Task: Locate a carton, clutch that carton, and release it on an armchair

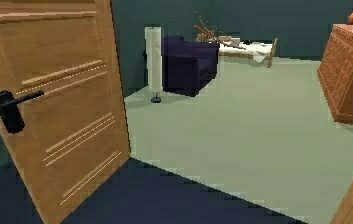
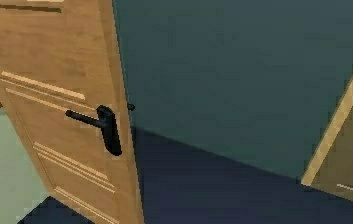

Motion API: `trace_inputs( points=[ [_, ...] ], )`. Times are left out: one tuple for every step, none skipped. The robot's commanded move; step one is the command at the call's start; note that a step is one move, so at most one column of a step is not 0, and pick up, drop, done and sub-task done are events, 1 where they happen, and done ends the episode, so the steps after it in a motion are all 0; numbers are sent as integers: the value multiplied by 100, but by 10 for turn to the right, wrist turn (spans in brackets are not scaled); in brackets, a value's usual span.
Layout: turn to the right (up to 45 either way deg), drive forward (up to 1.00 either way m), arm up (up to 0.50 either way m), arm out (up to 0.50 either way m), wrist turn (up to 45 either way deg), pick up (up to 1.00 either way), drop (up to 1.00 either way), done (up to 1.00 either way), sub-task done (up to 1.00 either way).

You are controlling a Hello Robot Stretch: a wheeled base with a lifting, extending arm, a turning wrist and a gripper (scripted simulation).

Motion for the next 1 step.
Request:
trace_inputs(
  points=[
    [120, 0, 0, 0, 0, 0, 0, 0, 0]
  ],
)
